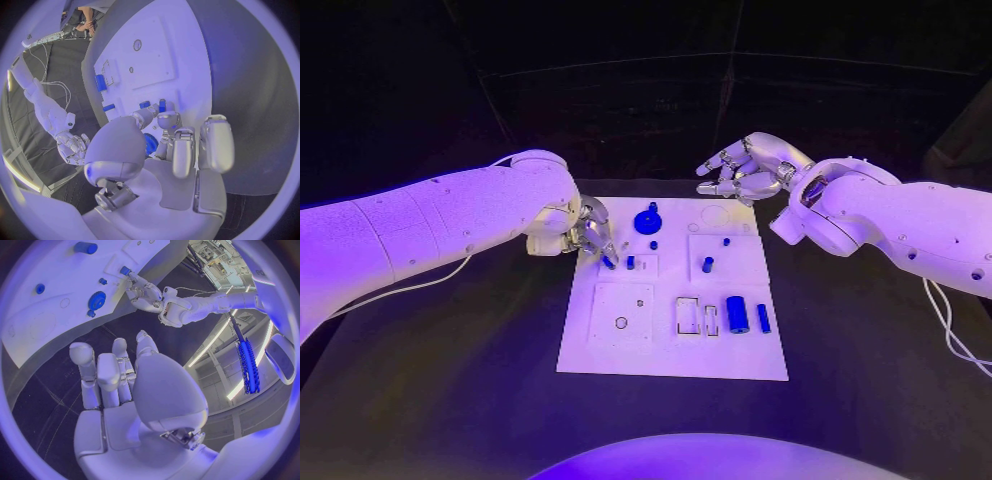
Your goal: Assemble the parts on the task board
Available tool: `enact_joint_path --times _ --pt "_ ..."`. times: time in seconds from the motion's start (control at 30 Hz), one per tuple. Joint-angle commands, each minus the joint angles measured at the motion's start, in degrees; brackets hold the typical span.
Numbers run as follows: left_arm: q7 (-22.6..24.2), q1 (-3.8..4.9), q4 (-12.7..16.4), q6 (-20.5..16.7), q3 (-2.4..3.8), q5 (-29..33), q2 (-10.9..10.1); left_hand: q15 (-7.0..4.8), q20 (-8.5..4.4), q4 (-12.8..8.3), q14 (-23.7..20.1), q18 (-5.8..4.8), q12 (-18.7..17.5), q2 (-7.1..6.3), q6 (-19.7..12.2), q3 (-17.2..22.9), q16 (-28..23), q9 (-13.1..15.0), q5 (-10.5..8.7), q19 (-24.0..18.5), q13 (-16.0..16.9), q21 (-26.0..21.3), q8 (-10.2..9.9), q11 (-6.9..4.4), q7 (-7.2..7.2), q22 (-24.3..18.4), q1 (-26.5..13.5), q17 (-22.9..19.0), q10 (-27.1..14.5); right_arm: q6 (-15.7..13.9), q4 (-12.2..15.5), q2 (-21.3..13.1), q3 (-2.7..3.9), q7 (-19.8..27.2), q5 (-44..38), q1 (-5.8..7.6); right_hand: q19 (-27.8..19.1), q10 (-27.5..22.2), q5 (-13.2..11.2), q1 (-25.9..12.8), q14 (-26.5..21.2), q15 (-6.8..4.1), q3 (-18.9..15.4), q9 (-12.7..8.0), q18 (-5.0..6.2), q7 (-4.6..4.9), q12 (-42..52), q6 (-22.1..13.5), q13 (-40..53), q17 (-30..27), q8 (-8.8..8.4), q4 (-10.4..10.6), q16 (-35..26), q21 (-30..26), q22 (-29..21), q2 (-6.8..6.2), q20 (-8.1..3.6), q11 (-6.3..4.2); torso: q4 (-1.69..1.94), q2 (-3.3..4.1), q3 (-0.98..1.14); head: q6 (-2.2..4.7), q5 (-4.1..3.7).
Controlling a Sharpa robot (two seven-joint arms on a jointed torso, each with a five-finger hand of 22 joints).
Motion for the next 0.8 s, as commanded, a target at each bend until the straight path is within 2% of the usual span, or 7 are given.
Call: enact_joint_path --times 0.03,0.6,0.8 --pt "0.1 -0.04 0.3 -1.4 -0.02 0.3 0.0 0.32 0.20 -6.0 6.1 0.40 -0.2 0.61 -0.1 6.2 0.2 0.1 0.14 0.7 0.1 -0.1 0.3 0.15 -0.37 0.5 -0.1 15.1 0.4 0.3 0.1 0.0 0.03 0.6 -0.1 0.10 -0.2 -0.3 0.3 -0.1 -0.2 0.06 -0.3 0.0 0.74 0.05 0.0 -0.3 0.0 0.1 0.31 0.0 -0.2 -0.3 -0.1 0.62 -0.01 0.02 0.05 0.01 0.00 -0.03 -0.03" --pt "-0.9 -0.18 1.4 -2.3 -0.45 -0.5 -0.3 0.33 0.20 -6.0 6.1 0.41 -0.2 0.65 -0.1 6.3 0.2 0.1 0.13 0.7 0.1 -0.1 0.3 0.17 -0.35 0.5 0.0 15.1 0.4 0.3 0.0 0.1 0.03 0.6 -0.1 0.09 -0.2 -0.3 0.3 -0.1 -0.2 0.06 -0.3 0.0 0.74 0.05 0.0 -0.3 0.0 0.1 0.31 0.0 -0.2 -0.3 -0.1 0.62 -0.01 0.02 -0.01 0.00 0.04 -0.14 0.02" --pt "-1.3 -0.18 1.6 -2.2 -0.50 -0.6 -0.5 0.34 0.22 -6.3 6.1 0.40 -0.1 0.46 -0.1 6.3 0.2 0.2 0.28 0.7 0.2 -0.1 0.3 0.17 -0.35 0.5 0.1 15.1 0.5 0.3 0.0 0.1 0.03 0.6 -0.1 0.09 -0.2 -0.3 0.3 -0.1 -0.2 0.06 -0.3 0.0 0.74 0.05 0.0 -0.3 0.0 0.1 0.31 0.0 -0.2 -0.3 -0.1 0.62 -0.01 0.02 0.06 0.00 -0.01 -0.21 -0.01"
